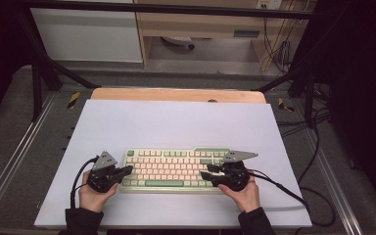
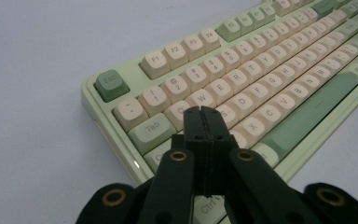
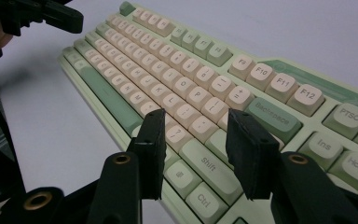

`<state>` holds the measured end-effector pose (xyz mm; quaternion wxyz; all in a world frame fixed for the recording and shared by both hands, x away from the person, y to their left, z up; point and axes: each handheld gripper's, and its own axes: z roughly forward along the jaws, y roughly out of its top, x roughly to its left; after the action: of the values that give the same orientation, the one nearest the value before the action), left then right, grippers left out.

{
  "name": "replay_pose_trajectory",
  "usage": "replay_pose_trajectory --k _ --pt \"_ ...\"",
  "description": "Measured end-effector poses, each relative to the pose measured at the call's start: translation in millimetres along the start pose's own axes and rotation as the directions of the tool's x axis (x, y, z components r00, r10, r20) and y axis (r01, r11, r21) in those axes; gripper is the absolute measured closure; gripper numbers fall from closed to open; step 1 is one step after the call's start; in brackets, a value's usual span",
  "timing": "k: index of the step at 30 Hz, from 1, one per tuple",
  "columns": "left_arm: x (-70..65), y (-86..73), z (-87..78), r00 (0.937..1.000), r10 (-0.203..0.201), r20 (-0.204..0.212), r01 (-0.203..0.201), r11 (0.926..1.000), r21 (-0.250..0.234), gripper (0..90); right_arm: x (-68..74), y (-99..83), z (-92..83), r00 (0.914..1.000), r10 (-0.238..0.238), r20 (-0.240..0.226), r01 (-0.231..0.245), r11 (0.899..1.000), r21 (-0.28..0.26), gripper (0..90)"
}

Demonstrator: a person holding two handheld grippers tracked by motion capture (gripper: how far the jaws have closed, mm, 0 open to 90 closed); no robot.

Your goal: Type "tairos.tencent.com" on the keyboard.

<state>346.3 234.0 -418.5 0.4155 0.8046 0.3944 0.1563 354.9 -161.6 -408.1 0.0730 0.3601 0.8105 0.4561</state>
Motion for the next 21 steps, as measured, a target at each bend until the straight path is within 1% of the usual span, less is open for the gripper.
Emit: replay_pose_trajectory --k 1,5,6,7,8,10,11,14,18,21 --pt "0.1 -0.1 0.0 1.0 -0.002 0.0 0.002 1.0 -0.001 90.0 0.0 0.0 0.0 1.0 0.0 0.0 0.0 1.0 0.0 61.1" --pt "0.5 -0.3 -0.2 1.0 -0.003 0.001 0.003 1.0 -0.002 90.0 4.2 3.7 8.2 1.0 -0.002 0.003 0.002 1.0 0.011 66.3" --pt "0.4 -0.3 -0.1 1.0 -0.003 0.001 0.003 1.0 -0.002 90.0 4.9 4.7 10.5 0.9999 -0.012 0.0 0.012 1.0 0.013 67.2" --pt "0.4 -0.3 0.0 1.0 -0.003 0.001 0.003 1.0 -0.002 90.0 7.9 7.2 15.0 0.9999 -0.012 0.002 0.012 1.0 0.015 69.8" --pt "0.4 -0.3 0.1 1.0 -0.003 0.002 0.003 1.0 -0.001 90.0 7.9 7.2 15.0 0.9999 -0.012 0.002 0.012 1.0 0.015 69.8" --pt "0.3 -0.4 0.0 1.0 -0.003 0.001 0.003 1.0 -0.002 90.0 10.3 10.0 19.4 0.9998 -0.017 0.007 0.017 1.0 0.012 73.5" --pt "0.4 -0.4 -0.1 1.0 -0.003 0.001 0.003 1.0 -0.003 90.0 11.7 12.8 23.8 0.9998 -0.019 0.001 0.019 1.0 0.009 75.7" --pt "0.6 -0.5 -0.2 1.0 -0.006 0.002 0.006 1.0 -0.005 90.0 13.9 15.2 28.3 0.9999 -0.016 0.005 0.016 1.0 0.017 77.6" --pt "0.7 -0.3 -0.5 1.0 -0.004 0.001 0.004 1.0 -0.005 90.0 16.7 19.6 38.2 0.9994 -0.033 0.003 0.033 0.999 0.028 82.4" --pt "0.8 -0.4 -0.5 1.0 -0.004 0.001 0.004 1.0 -0.005 90.0 18.0 21.1 41.4 0.9997 -0.026 0.004 0.026 0.999 0.026 84.5"
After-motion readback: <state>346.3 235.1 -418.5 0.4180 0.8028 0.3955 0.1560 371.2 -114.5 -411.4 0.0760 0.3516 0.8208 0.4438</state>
